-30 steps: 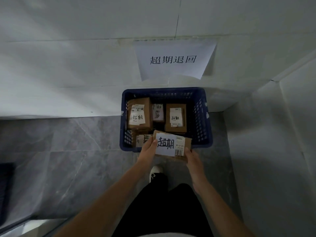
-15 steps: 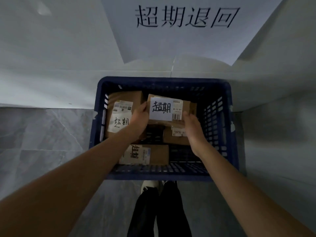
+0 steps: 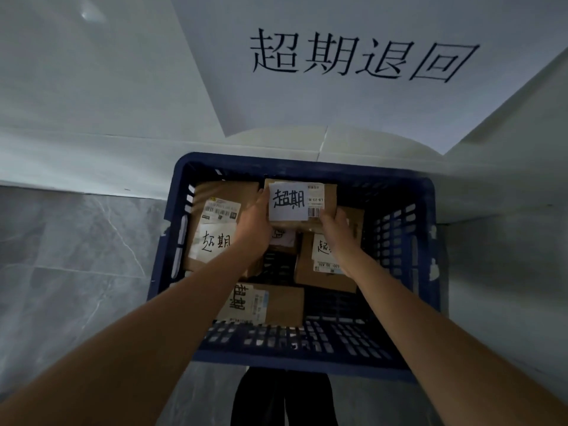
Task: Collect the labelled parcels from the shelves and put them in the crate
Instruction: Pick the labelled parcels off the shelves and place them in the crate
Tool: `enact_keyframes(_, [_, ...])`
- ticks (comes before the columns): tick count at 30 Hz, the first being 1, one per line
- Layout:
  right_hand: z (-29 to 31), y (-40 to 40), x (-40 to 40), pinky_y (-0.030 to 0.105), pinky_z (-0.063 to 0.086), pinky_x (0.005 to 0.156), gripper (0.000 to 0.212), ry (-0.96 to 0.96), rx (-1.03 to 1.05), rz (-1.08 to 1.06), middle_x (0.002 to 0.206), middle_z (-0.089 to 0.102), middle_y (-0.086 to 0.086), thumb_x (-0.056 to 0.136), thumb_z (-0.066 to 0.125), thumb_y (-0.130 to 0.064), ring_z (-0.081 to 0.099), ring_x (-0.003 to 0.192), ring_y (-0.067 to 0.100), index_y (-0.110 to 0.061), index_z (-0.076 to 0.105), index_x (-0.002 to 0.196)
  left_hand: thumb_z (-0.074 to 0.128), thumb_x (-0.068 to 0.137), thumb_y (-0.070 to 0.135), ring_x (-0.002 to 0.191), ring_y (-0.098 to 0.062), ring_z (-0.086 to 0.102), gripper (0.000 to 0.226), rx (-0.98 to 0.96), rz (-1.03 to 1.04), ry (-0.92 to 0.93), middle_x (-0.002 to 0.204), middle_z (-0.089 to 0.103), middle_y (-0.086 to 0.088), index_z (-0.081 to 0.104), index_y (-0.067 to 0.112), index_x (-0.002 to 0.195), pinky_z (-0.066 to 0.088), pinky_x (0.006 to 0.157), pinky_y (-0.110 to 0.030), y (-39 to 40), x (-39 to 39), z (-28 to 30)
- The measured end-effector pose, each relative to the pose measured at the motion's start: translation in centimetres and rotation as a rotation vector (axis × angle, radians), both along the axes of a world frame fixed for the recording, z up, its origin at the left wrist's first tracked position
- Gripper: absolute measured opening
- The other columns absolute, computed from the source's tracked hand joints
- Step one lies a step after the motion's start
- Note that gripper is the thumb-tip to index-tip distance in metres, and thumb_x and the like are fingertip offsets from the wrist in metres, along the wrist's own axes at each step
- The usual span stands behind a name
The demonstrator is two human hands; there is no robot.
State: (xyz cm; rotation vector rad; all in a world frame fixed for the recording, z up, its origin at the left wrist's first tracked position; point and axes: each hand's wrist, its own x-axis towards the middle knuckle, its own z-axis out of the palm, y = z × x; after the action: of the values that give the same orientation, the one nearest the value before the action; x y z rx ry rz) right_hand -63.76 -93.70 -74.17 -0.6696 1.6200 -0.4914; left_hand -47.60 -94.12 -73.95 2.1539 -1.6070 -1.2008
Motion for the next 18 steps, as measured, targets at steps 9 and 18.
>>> enact_keyframes(9, [2.5,0.1,-0.4,0.037,0.007,0.122,0.068,0.239,-0.135,0.145,0.164,0.0,0.006,0.105,0.032,-0.038,0.005,0.15,0.022,-0.013,-0.006,0.156,0.048,0.088,0.009,0.128,-0.023,0.046,0.062,-0.032,0.04,0.005,0.144,0.041,0.0,0.029,0.027,0.145,0.048,0.098,-0.047,1.6,0.9,1.5])
enact_keyframes(18, [17.7,4.5,-0.1,0.035,0.001,0.123,0.064,0.487,-0.382,0.677,0.164,-0.008,0.002,0.106,0.028,-0.036,-0.006,0.151,0.017,-0.013,-0.004,0.156,0.043,0.097,0.009,0.148,-0.019,0.009,0.063,-0.074,0.027,-0.08,0.16,0.015,-0.004,0.014,0.013,0.153,0.014,0.121,-0.037,7.9,3.0,17.4])
